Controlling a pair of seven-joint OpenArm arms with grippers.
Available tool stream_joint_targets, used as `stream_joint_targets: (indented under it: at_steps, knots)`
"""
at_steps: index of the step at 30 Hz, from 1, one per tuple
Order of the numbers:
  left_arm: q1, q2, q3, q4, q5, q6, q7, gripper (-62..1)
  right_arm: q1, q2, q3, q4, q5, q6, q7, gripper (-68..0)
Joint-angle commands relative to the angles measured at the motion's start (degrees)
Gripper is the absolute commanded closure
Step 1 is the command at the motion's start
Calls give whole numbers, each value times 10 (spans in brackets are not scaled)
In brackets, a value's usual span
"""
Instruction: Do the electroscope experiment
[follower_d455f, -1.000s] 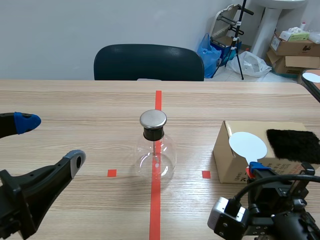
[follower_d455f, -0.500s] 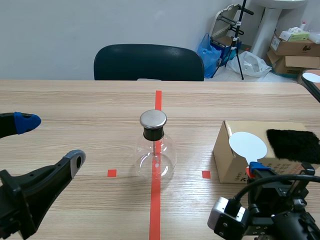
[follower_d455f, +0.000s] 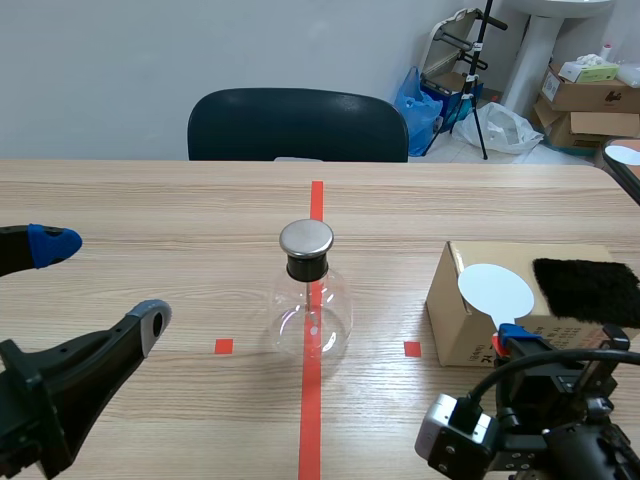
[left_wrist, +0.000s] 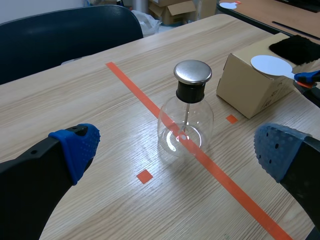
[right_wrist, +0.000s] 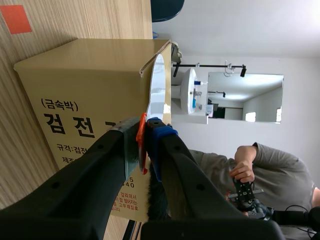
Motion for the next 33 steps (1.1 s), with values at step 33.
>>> stream_joint_targets:
  at_steps: [33]
  knots:
    - [-6, -30, 1, -3, -21, -32, -3, -623, 71, 60, -119, 81, -82, -76, -203, -9]
